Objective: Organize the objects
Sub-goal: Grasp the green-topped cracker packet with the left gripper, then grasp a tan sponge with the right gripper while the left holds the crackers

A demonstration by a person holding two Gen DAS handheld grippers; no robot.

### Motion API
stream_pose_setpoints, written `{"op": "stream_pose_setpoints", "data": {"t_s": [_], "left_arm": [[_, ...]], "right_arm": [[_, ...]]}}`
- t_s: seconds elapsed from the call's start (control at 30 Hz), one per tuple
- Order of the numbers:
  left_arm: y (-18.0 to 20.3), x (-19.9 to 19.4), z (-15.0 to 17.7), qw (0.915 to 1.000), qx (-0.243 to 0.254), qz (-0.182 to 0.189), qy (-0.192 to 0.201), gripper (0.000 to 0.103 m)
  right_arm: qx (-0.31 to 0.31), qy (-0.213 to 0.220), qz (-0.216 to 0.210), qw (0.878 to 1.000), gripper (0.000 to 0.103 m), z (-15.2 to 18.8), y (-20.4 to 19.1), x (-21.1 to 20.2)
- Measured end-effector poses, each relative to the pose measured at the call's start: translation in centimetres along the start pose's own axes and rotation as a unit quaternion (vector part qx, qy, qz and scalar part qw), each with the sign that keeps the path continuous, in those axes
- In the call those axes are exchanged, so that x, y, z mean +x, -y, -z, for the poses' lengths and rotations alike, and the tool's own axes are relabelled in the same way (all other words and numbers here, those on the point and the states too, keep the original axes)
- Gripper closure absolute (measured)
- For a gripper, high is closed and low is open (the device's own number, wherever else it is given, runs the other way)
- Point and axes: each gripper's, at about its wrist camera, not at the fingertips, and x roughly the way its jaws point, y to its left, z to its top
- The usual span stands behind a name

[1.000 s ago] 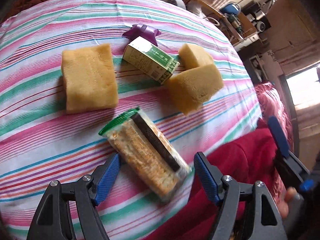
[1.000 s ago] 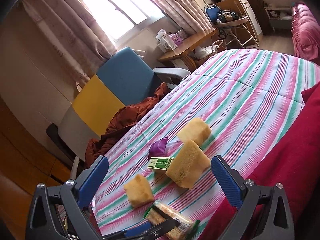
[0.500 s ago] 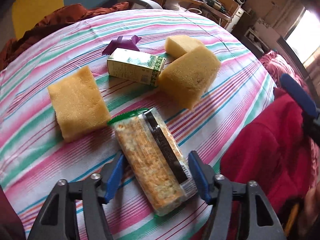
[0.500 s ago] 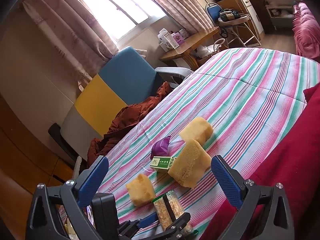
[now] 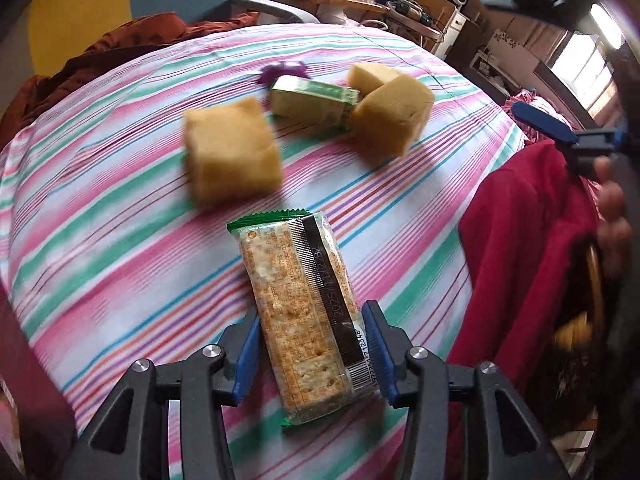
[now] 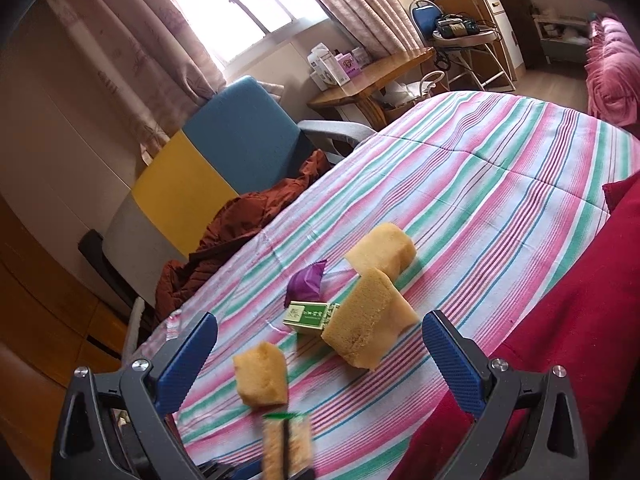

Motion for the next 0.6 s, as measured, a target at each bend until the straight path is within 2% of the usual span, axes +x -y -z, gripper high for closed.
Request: {"op": "stream_pose_setpoints", "data": {"t_s": [0.1,0.23,0.3,0.43,0.47,0.6], "left_arm": [[-0.7,-0.9,1.7,0.9999,-0.006,0.002,0.011,0.055],[-1.2,-1.1,2.1,0.9997,-0.012,0.01,0.017,0.055],[-1.3,-0.9,2.0,0.9996,-0.015,0.014,0.019,0.055],[-1.6,-1.1,2.2,0.9993,-0.02,0.021,0.024,0.055],[-1.7,-1.1,2.3,0.9991,-0.023,0.024,0.025,0.055],[-2.2,-1.4,2.6,0.9984,-0.033,0.036,0.028,0.055]], "right_arm": [[-0.012,-0.018,0.023,1.0,0.0,0.0,-0.4,0.6],[-0.071,-0.111,0.031,0.991,0.0,0.3,-1.7,2.8],[-0.12,-0.127,0.045,0.984,0.0,0.1,-2.8,3.2],[-0.198,-0.168,0.069,0.963,0.0,-0.7,-3.7,4.5],[-0.22,-0.189,0.08,0.953,0.0,-0.9,-3.6,5.5],[-0.251,-0.249,0.11,0.929,0.0,-0.8,-2.7,9.0]]}}
